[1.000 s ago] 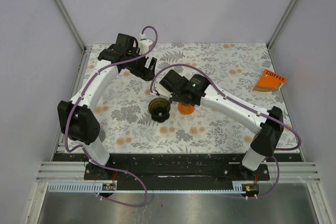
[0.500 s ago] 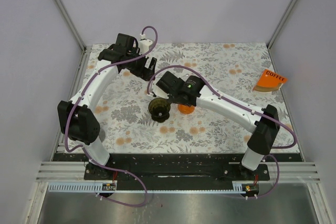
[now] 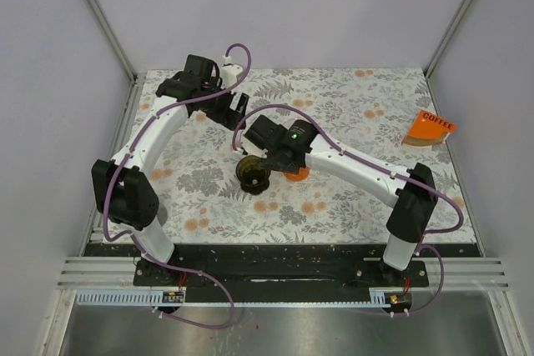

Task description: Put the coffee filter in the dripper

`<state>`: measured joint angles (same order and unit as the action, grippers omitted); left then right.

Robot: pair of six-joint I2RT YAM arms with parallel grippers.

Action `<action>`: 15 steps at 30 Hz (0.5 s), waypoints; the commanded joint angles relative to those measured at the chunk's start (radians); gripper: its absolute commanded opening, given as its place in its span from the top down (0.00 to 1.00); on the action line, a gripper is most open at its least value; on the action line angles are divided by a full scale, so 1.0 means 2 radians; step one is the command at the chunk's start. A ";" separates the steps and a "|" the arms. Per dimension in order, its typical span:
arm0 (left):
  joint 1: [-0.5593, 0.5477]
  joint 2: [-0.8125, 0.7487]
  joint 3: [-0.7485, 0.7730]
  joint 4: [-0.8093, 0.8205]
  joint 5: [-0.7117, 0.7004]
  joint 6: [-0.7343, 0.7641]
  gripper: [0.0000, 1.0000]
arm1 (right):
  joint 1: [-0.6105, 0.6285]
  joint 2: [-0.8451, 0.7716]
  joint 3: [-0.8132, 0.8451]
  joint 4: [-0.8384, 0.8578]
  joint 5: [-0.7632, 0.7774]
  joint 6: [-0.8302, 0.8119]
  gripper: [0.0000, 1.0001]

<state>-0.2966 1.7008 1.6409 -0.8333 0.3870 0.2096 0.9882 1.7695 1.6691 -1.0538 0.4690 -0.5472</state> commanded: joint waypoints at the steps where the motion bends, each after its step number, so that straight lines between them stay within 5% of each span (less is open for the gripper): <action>1: 0.004 -0.021 -0.004 0.018 0.012 0.007 0.12 | 0.007 -0.016 0.053 -0.012 -0.001 0.024 0.33; 5: 0.004 -0.019 -0.007 0.019 0.011 0.007 0.12 | 0.026 -0.032 0.083 -0.011 -0.033 0.032 0.19; 7: 0.004 -0.017 -0.009 0.018 0.011 0.006 0.12 | 0.029 -0.044 0.087 0.000 -0.049 0.035 0.01; 12: 0.003 -0.021 -0.014 0.019 0.007 0.009 0.12 | 0.024 -0.085 0.082 0.067 -0.042 0.075 0.01; 15: 0.005 -0.027 -0.019 0.018 0.004 0.010 0.12 | -0.028 -0.110 0.087 0.107 -0.045 0.141 0.01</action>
<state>-0.2943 1.6989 1.6184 -0.8284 0.3859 0.2134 1.0336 1.6516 1.7981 -0.9874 0.3927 -0.4305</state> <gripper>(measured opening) 0.883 0.993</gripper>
